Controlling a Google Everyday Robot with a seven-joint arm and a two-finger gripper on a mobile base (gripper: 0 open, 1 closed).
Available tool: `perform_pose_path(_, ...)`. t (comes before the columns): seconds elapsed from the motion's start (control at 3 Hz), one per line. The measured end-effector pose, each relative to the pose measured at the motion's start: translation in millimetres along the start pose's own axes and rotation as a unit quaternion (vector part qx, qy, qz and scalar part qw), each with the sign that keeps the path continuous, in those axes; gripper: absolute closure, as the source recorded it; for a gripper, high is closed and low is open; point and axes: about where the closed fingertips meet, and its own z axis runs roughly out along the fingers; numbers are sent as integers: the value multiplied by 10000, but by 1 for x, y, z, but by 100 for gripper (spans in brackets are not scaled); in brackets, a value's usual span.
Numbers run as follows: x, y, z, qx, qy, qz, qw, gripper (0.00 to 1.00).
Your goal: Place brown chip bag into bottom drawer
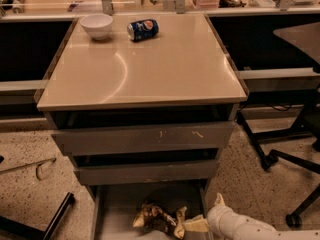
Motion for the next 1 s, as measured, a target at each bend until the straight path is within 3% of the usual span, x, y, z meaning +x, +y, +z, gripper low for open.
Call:
perform_pose_path(0.33,-12,9,-67,424,-451,-45,9981,0)
perform_pose_path(0.67,-27,22,-134,824,-1021,-101,9913,0)
perform_pose_path(1.0,-29,30,-185,1210,-1363,-76,9832,0)
